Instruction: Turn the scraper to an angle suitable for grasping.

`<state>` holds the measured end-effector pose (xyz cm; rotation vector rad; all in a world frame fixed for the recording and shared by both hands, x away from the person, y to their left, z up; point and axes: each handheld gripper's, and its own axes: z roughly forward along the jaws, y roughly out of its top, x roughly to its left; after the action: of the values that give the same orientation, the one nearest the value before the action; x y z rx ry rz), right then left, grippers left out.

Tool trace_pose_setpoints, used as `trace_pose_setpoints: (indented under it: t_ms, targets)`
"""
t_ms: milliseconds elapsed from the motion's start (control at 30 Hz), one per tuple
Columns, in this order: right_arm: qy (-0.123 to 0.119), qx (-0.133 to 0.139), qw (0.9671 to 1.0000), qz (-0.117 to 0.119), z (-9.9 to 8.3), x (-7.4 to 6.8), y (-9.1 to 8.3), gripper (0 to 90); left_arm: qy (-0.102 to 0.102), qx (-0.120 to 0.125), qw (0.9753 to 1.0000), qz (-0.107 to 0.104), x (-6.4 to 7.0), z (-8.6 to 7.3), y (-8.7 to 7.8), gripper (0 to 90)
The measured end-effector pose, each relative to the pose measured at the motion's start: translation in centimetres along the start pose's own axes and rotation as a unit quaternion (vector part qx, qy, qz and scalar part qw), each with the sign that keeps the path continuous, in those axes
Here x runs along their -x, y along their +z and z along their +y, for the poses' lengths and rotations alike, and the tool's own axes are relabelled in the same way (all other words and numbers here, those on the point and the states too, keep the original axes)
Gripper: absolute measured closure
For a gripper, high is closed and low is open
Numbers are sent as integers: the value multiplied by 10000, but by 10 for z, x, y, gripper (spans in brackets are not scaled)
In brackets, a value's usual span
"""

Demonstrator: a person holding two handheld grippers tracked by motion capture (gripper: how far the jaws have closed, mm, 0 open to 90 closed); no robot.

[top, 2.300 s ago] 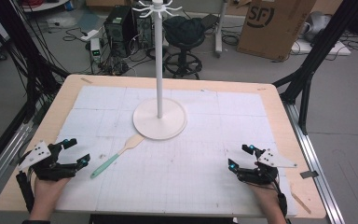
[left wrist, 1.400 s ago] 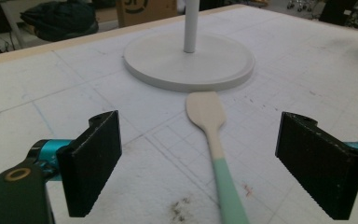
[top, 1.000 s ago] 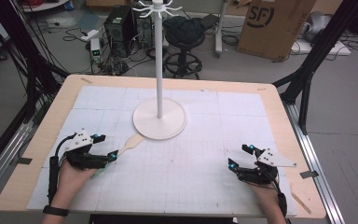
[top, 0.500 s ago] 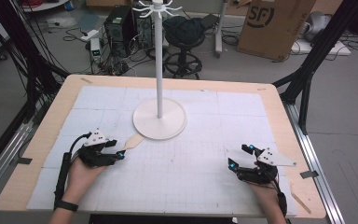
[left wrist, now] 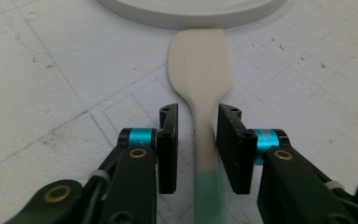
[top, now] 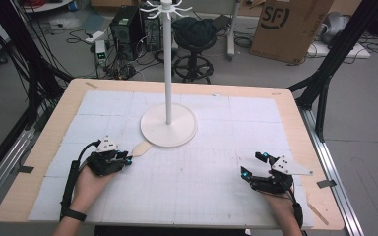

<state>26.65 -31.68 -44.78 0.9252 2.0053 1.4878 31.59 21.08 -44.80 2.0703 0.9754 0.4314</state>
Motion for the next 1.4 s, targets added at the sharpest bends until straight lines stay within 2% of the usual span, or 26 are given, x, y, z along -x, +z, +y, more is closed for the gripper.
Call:
trace_pose_setpoints:
  t_ms: [100,233,467,700,767,900,933,967,1033,1100,1133,1167,1300,1400]
  targets:
    - [-5,2,10000,-2,0,0,0,195,10,29,10000,38,3,0,1,801]
    - [-2,0,10000,2,0,0,0,195,1,60,9999,157,6,-1,0,804]
    - [-4,2,10000,5,0,0,0,195,-47,79,9999,52,4,-1,-2,810]
    - [31,-5,10000,1,0,0,0,196,100,362,9989,-293,10,12,-22,812]
    - [24,-17,10000,0,0,0,0,196,233,439,9981,-359,13,20,-27,812]
    - [42,-6,10000,4,0,0,0,195,522,543,9952,-632,22,40,-33,812]
    - [41,1,10000,-4,0,0,0,195,792,581,9921,-784,29,53,-31,812]
    - [45,-1,10000,10,0,0,0,195,792,581,9921,-784,29,53,-31,812]
    - [48,20,10000,16,0,0,0,195,998,552,9890,-938,36,64,-26,811]
    - [68,35,10000,15,0,1,-1,195,1273,546,9847,-1056,45,72,-18,811]
    - [83,40,10000,9,0,1,-1,195,1526,468,9804,-1155,54,80,-9,811]
    - [89,58,9999,-1,0,1,-1,195,1526,468,9804,-1155,54,80,-9,812]
    - [113,58,9999,4,0,1,-1,195,1845,443,9692,-1569,73,93,14,812]
    - [78,60,10000,4,0,1,-1,195,1978,387,9613,-1878,87,96,33,812]
